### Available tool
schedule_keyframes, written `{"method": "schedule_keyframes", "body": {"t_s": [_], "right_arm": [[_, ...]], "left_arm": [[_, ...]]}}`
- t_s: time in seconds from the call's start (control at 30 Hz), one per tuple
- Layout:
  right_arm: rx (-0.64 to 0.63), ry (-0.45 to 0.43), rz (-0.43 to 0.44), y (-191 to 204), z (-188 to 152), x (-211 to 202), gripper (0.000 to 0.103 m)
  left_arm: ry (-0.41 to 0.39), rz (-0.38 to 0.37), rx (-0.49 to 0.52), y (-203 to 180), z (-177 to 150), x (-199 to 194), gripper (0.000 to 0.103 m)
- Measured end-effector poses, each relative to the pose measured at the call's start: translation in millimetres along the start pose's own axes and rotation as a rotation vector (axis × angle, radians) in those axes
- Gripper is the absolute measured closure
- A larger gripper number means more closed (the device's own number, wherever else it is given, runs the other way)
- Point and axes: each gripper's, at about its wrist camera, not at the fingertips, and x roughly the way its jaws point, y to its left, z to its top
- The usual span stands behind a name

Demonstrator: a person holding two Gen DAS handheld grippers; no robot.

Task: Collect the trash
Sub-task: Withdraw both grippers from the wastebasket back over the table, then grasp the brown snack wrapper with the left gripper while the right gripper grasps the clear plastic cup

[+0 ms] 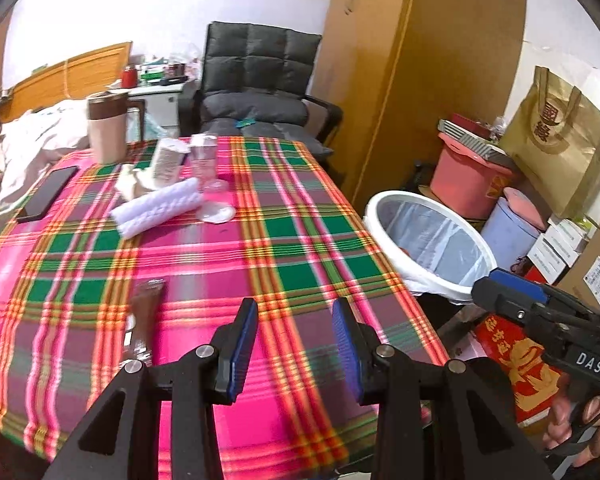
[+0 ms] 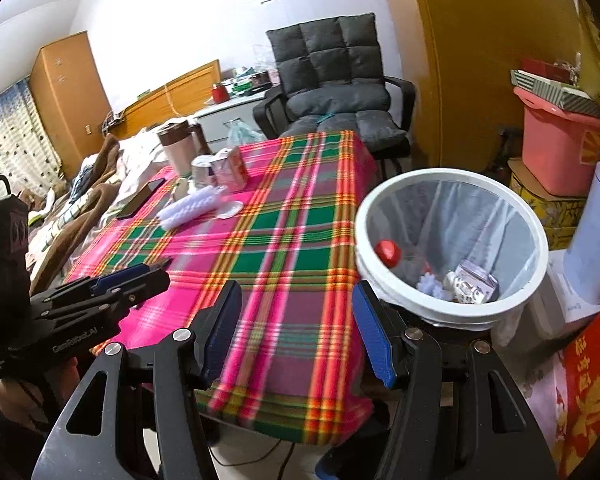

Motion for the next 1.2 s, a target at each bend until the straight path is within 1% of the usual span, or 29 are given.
{"method": "schedule_keyframes", "body": {"t_s": [0.23,0.43,0.67,0.8,1.03,1.13,1.17,1.2], "right_arm": [[-0.034,0.013,0.02,18,-2,4,0.044],[-0.059,0.034,0.036,31,0,16,0.044],[-0.083,0.059,0.048,41,7,33,0.044],[-0.091,0.074,0.056,45,9,42,0.044],[-0.099,0.093,0.06,44,12,49,0.044],[-0.104,0.093,0.06,44,15,51,0.044],[-0.105,0.094,0.06,43,16,53,0.044],[-0.107,0.095,0.061,44,17,54,0.044]], "left_arm": [[-0.017,0.057,-0.028,17,-8,-15,0.065],[-0.01,0.103,-0.056,38,-11,-14,0.065],[0.021,0.155,-0.091,68,-11,3,0.065],[0.049,0.169,-0.119,87,-11,16,0.065],[0.103,0.172,-0.111,98,-13,43,0.065],[0.1,0.182,-0.095,96,-16,46,0.065],[0.098,0.187,-0.085,95,-16,46,0.065],[0.097,0.187,-0.084,95,-16,47,0.073]]}}
